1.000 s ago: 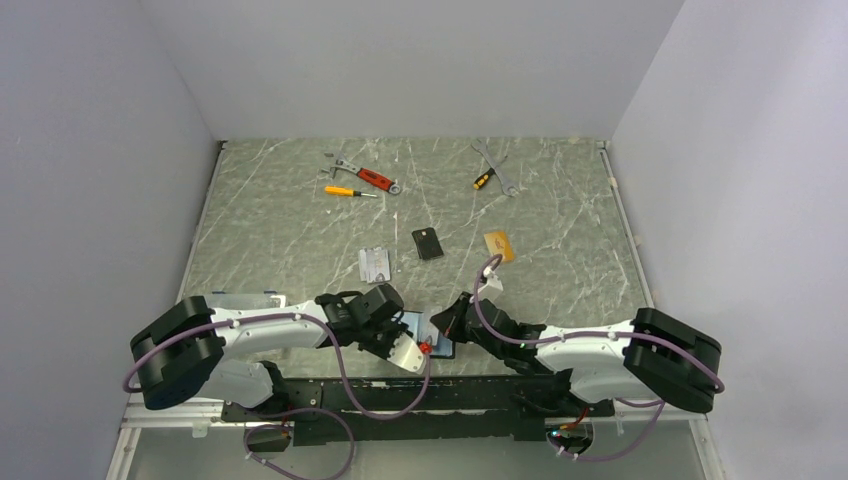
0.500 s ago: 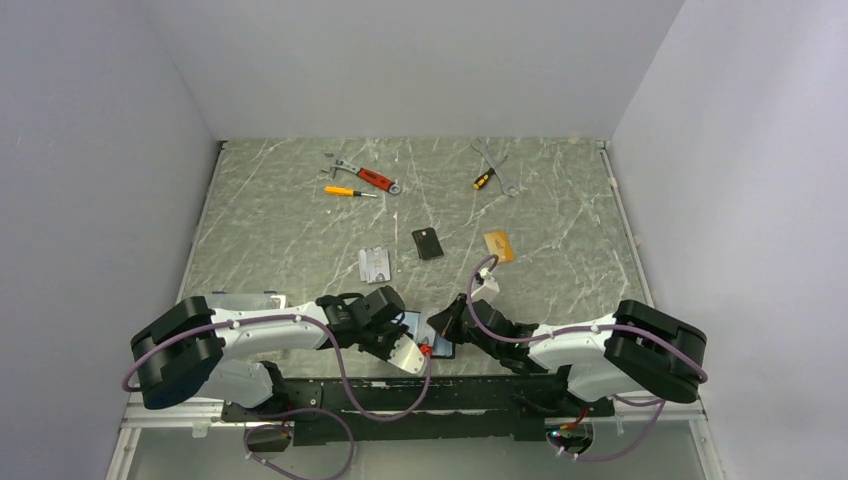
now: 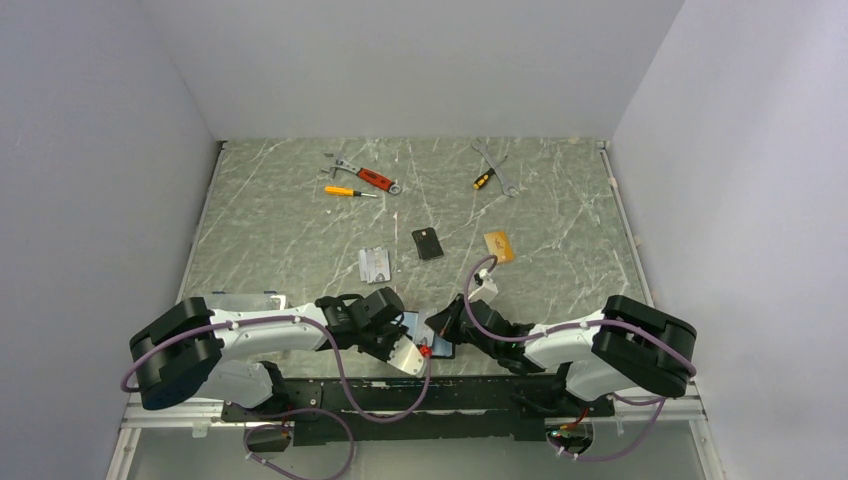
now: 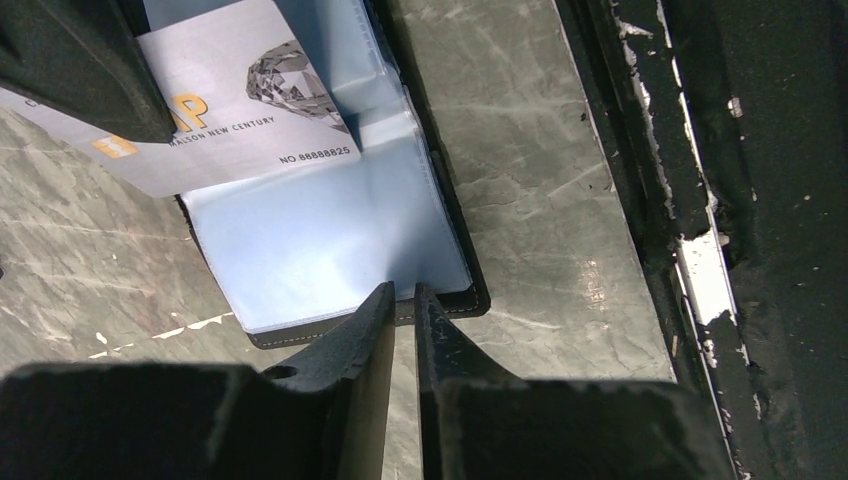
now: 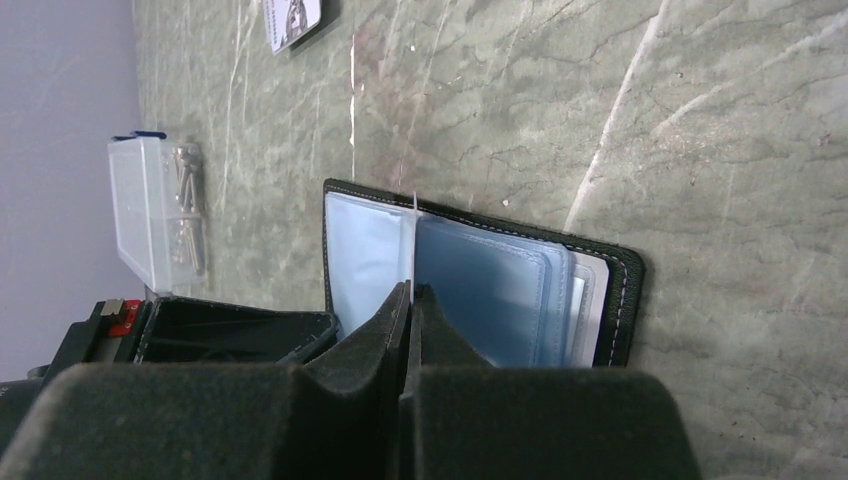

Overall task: Put the credit cards into the card holder
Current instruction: Insert the credit card into the card holder.

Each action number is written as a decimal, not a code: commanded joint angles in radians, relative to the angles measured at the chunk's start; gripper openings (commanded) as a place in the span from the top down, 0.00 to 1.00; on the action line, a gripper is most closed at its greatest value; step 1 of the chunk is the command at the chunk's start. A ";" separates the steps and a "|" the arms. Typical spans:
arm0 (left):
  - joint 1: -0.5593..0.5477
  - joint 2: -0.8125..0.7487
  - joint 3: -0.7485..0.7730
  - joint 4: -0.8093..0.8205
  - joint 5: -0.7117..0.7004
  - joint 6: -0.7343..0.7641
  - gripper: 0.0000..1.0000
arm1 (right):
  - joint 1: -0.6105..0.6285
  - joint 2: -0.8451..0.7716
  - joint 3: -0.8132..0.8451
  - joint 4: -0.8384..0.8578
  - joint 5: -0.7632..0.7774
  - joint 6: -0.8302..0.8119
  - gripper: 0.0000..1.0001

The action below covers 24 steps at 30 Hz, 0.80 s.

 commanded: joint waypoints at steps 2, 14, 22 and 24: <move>0.005 0.024 -0.033 -0.017 -0.079 -0.001 0.84 | 0.006 0.008 -0.019 -0.017 -0.034 0.013 1.00; 0.000 0.055 -0.007 -0.044 -0.087 -0.006 0.91 | 0.016 0.042 -0.061 0.001 -0.056 0.060 1.00; -0.003 0.082 -0.006 -0.040 -0.087 -0.006 1.00 | 0.018 0.143 -0.063 0.080 -0.079 0.079 1.00; -0.004 0.082 -0.004 -0.043 -0.085 -0.008 1.00 | 0.018 0.159 -0.068 0.101 -0.091 0.090 1.00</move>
